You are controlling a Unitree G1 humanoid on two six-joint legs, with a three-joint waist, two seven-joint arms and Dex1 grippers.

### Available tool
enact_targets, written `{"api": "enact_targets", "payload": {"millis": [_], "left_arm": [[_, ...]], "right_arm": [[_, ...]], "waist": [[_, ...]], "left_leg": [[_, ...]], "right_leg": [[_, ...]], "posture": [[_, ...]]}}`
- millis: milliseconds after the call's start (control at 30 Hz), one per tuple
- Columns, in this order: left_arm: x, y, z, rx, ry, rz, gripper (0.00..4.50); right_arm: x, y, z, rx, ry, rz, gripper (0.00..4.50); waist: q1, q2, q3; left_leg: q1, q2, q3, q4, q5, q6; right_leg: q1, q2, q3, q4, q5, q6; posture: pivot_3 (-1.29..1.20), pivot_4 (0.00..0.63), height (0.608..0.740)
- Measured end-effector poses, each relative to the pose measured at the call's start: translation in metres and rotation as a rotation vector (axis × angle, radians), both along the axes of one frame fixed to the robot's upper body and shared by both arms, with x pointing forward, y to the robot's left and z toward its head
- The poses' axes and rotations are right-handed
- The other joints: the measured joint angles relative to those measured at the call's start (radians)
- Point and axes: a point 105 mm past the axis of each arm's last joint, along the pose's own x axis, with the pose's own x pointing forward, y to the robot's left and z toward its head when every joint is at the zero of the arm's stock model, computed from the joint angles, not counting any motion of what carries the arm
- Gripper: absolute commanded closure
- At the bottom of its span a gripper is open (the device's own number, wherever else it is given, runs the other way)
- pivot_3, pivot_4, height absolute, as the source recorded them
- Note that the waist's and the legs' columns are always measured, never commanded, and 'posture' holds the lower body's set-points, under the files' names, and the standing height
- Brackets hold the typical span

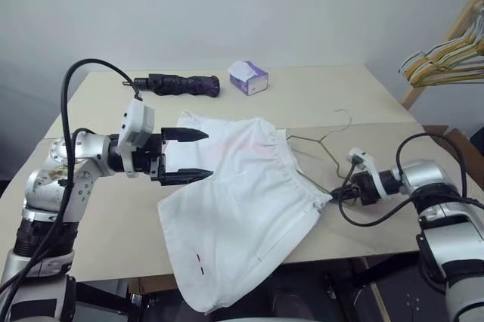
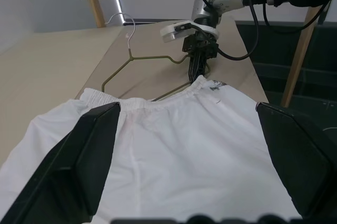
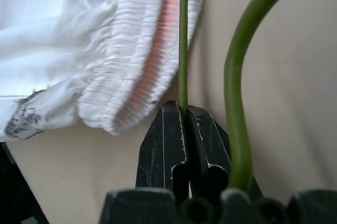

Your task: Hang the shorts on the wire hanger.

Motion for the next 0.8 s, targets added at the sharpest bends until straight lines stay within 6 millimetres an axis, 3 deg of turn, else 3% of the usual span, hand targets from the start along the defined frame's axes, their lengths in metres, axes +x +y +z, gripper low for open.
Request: {"api": "enact_targets", "payload": {"millis": [233,467,533,667,800], "left_arm": [[0.0,0.0,-0.001,0.003,-0.007,0.002,0.05],[0.0,0.0,0.0,0.007,-0.018,0.002,0.05],[0.0,0.001,0.0,0.009,-0.022,0.003,0.05],[0.002,0.002,-0.002,0.016,-0.026,0.002,0.05],[0.008,0.001,-0.003,0.017,-0.041,-0.006,0.05]], "right_arm": [[0.011,0.01,-0.001,-0.015,-0.018,-0.004,4.5],[0.021,0.004,0.003,-0.05,-0.114,-0.036,4.5],[0.028,0.001,0.011,-0.061,-0.181,-0.053,4.5],[0.035,-0.004,0.046,-0.137,-0.422,0.067,4.5],[0.029,0.013,0.072,-0.219,-0.631,0.222,4.5]], "waist": [[-0.003,0.0,0.0],[-0.004,0.0,0.0],[-0.004,0.0,0.0],[-0.002,0.0,0.0],[-0.005,0.001,0.0]], "left_leg": [[0.0,0.0,0.0,0.0,0.0,0.0],[0.0,0.0,0.0,0.0,0.0,0.0],[0.0,0.0,0.0,0.0,0.0,0.0],[-0.002,0.0,0.0,0.0,0.0,0.0],[-0.001,0.0,0.0,0.0,0.0,0.0]], "right_leg": [[0.0,0.0,0.0,0.0,0.0,-0.001],[0.0,0.0,0.0,0.0,0.0,-0.001],[0.0,0.0,0.0,0.0,0.0,-0.001],[-0.002,0.0,0.0,0.0,0.0,0.0],[-0.002,0.0,-0.001,0.0,-0.001,0.002]], "posture": [[0.08,0.003,0.74],[0.06,0.0,0.74],[0.05,0.0,0.74],[0.02,0.0,0.74],[-0.02,0.0,0.74]]}}
